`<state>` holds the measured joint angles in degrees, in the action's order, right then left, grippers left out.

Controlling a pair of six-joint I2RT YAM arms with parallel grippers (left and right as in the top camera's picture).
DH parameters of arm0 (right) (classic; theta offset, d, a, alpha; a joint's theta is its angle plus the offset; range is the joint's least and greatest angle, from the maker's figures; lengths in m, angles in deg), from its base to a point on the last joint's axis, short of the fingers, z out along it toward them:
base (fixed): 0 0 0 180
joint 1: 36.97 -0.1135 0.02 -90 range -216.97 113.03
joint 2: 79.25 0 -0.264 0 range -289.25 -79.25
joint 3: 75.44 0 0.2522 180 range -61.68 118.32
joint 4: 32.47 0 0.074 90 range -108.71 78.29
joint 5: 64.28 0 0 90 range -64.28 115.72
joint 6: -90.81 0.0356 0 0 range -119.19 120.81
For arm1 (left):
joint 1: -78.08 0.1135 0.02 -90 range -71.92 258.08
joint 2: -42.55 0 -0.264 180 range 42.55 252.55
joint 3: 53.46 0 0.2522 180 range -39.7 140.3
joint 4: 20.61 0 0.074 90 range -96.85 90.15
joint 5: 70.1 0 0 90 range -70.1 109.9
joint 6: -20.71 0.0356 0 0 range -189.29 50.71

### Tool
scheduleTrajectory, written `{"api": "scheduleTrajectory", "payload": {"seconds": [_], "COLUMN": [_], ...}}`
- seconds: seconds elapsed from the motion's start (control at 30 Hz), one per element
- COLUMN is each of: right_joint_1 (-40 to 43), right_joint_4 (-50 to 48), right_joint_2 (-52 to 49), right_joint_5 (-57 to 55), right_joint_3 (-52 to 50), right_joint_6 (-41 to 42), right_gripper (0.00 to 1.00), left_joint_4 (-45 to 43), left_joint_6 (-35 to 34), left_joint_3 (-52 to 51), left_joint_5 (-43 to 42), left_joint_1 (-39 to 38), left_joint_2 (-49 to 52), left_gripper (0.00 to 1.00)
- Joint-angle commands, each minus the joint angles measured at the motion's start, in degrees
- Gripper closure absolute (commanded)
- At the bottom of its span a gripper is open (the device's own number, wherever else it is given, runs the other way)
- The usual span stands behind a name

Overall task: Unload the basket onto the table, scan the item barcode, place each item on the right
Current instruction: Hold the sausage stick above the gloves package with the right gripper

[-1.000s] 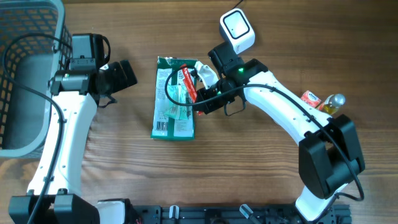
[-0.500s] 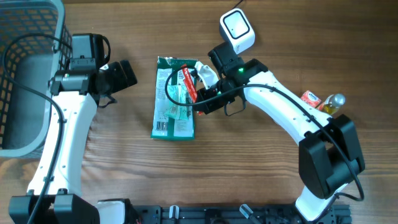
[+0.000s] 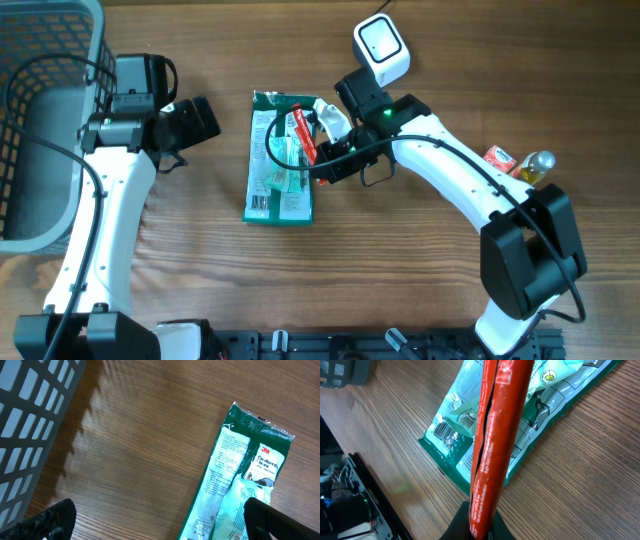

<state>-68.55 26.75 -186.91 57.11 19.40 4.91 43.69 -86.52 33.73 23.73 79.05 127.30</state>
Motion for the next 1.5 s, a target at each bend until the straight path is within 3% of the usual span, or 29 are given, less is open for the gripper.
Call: {"api": "scheduleTrajectory", "payload": {"seconds": [0.0,1.47], "right_joint_1": [-0.1,-0.1], "right_joint_4": [0.0,0.0], "right_joint_2": [1.8,1.8], "right_joint_5": [-0.5,-2.1], "right_joint_3": [-0.1,-0.1], "right_joint_6": [0.6,0.4], "right_gripper": [0.96,0.96], "left_joint_4": [-0.1,-0.1], "left_joint_6": [0.7,0.7], "left_joint_3": [-0.3,-0.3], "left_joint_5": [1.0,1.0], "left_joint_1": [0.3,0.3], "left_joint_2": [0.4,0.4], "left_gripper": [0.0,0.0]}}
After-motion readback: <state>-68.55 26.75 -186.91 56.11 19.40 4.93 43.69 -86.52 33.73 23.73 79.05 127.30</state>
